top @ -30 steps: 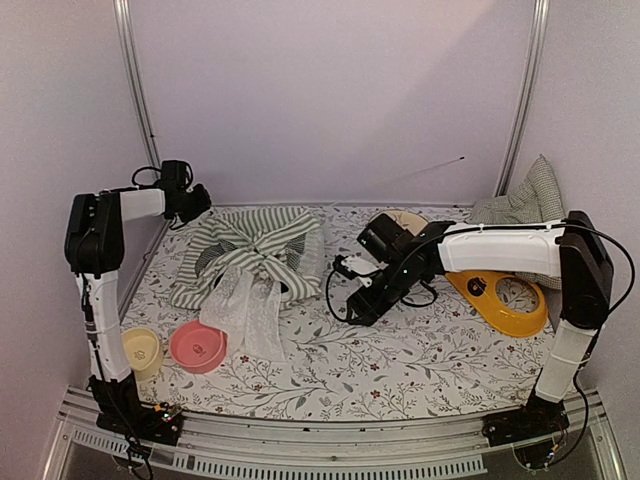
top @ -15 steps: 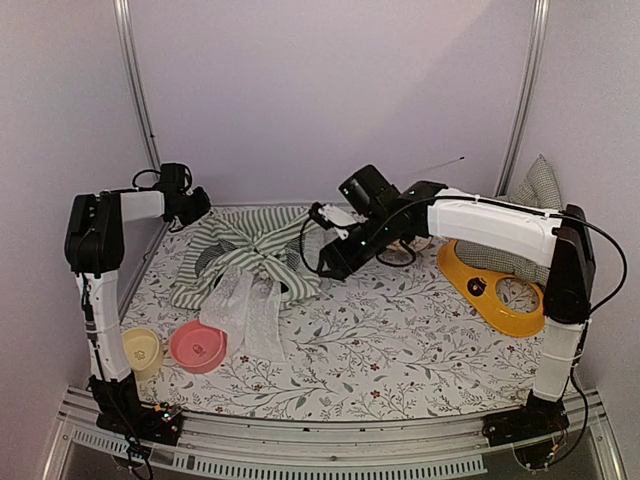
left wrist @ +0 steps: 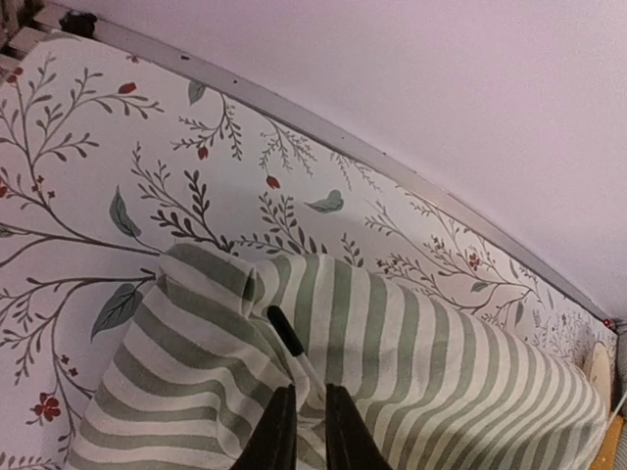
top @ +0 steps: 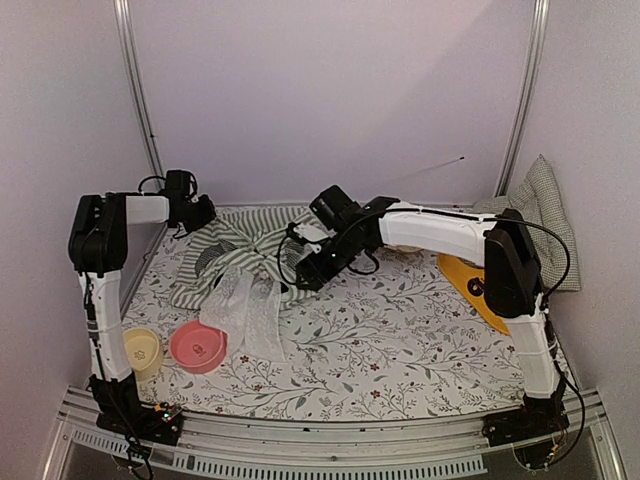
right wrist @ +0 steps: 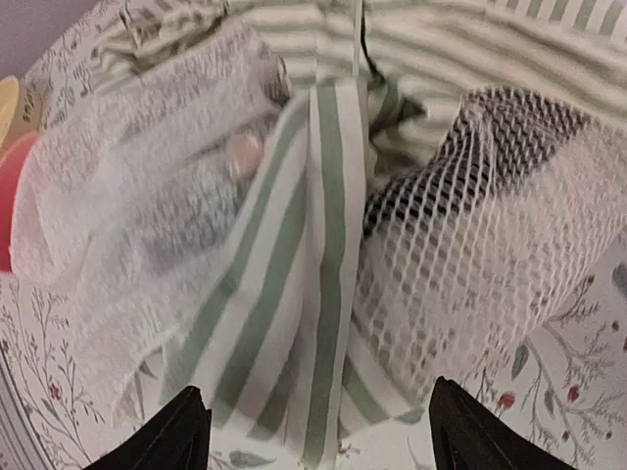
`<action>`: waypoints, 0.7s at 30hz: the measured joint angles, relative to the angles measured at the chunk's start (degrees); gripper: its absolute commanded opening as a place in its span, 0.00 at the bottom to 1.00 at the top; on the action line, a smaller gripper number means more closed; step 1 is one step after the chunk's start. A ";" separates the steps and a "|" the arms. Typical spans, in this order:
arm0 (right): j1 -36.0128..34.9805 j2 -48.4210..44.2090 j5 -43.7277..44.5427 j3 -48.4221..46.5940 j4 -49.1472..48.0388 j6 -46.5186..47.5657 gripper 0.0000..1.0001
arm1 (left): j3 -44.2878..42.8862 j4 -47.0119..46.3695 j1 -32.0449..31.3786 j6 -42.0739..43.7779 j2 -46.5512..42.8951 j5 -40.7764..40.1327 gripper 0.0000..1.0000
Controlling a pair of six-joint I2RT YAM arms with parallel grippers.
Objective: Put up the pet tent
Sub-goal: Move the tent to the center of the board.
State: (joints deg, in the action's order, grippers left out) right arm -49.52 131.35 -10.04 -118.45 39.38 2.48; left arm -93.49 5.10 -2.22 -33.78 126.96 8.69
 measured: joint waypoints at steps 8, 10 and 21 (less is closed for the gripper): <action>-0.04 -11.08 -1.27 21.44 0.00 -0.35 0.62 | -1.60 1.90 -2.14 1.09 5.33 -0.09 0.00; -0.04 -12.90 -1.44 24.28 -0.74 -0.22 0.42 | -0.87 2.60 -3.13 1.14 5.51 -0.20 0.00; 6.40 -22.95 5.79 34.73 -0.44 0.13 0.00 | 13.27 -2.51 -7.45 -1.36 -1.29 0.46 0.00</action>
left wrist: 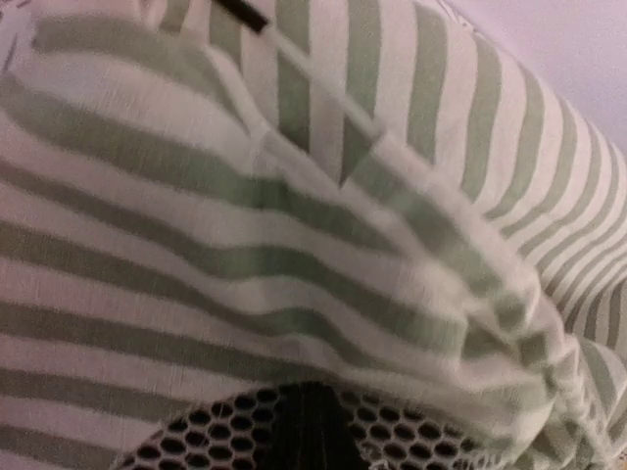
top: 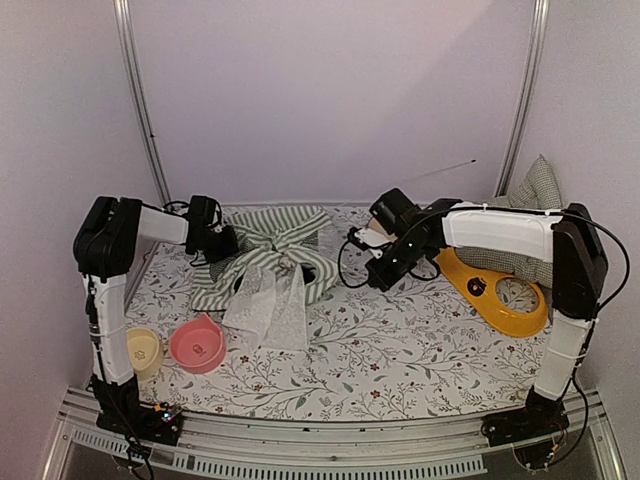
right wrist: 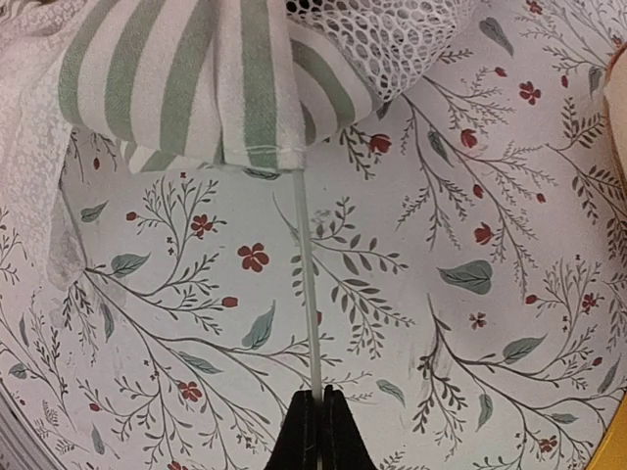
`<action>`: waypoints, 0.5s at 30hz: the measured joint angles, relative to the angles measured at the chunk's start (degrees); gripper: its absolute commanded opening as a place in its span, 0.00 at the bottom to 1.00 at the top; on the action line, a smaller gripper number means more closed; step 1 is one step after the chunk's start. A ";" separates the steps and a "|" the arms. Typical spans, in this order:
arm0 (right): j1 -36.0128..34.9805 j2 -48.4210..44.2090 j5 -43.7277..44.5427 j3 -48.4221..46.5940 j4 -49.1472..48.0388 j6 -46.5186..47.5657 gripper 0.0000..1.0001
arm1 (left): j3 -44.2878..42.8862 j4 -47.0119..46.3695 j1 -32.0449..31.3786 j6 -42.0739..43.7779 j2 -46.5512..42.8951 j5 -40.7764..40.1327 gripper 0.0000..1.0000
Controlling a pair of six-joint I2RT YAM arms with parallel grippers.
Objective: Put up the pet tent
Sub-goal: Move the tent to the center of the board.
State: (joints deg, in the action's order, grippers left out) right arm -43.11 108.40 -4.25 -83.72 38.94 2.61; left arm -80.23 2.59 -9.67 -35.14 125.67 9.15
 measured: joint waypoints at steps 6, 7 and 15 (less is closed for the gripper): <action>-0.28 -3.34 0.50 1.42 1.62 1.29 0.40 | 6.75 -4.13 -5.27 -2.75 -3.48 1.33 0.00; -0.96 -3.91 0.39 2.25 1.81 1.44 0.48 | 7.76 -4.61 -6.14 -3.10 -4.09 1.60 0.00; -5.62 -6.51 -3.43 -7.52 1.27 1.53 0.72 | 10.97 -3.54 -7.61 -3.85 -11.91 2.64 0.01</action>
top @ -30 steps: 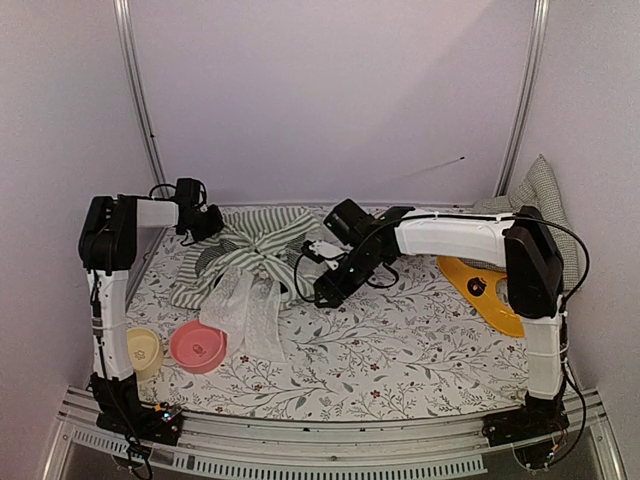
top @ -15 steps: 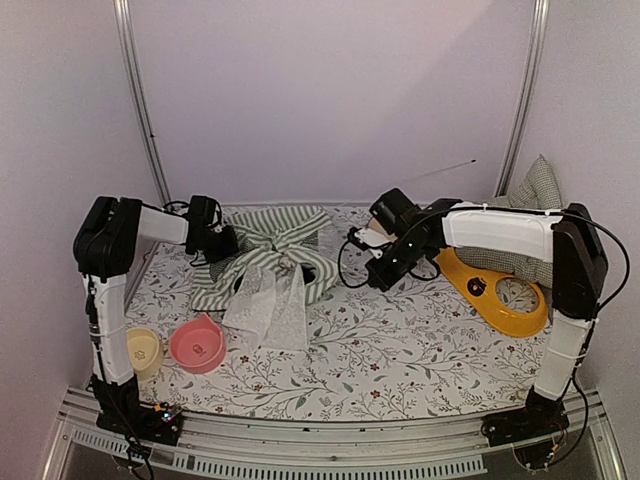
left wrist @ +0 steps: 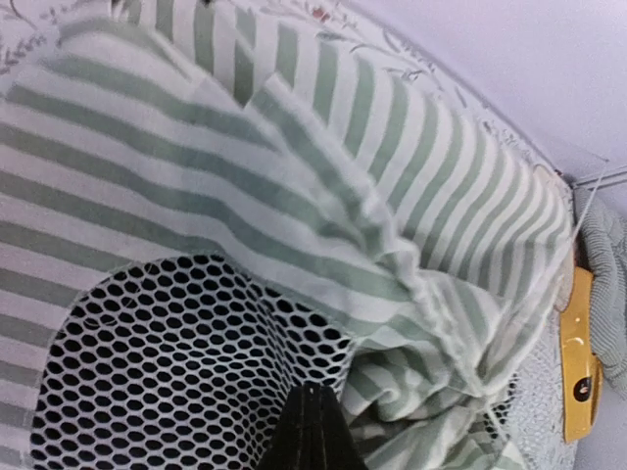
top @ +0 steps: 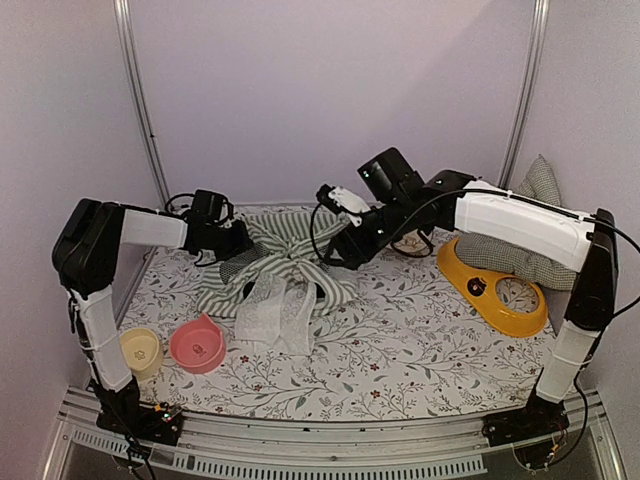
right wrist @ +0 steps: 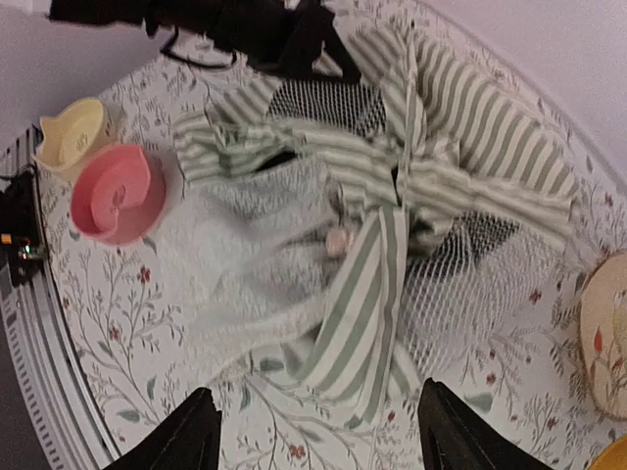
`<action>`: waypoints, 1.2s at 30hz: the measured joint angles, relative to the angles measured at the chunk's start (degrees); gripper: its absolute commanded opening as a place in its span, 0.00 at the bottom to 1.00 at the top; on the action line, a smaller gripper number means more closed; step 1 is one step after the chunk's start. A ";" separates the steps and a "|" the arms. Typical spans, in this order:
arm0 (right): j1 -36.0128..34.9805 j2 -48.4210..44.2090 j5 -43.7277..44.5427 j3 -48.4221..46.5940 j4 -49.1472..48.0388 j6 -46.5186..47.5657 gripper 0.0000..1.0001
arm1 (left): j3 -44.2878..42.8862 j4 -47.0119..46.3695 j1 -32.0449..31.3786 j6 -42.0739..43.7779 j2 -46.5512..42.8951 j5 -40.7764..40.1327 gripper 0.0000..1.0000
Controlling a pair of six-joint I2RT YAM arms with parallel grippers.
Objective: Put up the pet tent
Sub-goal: Move the tent to the center of the board.
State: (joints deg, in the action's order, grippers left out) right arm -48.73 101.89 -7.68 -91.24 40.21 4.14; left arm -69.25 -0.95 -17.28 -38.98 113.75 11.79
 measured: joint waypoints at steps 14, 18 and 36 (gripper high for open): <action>1.46 42.66 -1.66 -43.78 -19.32 4.70 0.65 | -5.05 0.17 0.92 1.97 0.59 2.62 0.00; 3.39 45.64 -2.82 -42.53 -20.15 4.28 0.63 | -2.49 0.17 -1.97 1.79 4.79 3.72 0.00; 3.48 35.34 -3.48 -30.97 -14.73 3.23 0.58 | 12.00 -4.76 -20.20 -4.52 -11.32 3.65 0.19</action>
State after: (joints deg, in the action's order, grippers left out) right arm -45.25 137.23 -11.16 -122.21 25.47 7.38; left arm -57.25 -5.72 -37.47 -43.51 102.43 15.44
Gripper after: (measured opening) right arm 0.587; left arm 0.186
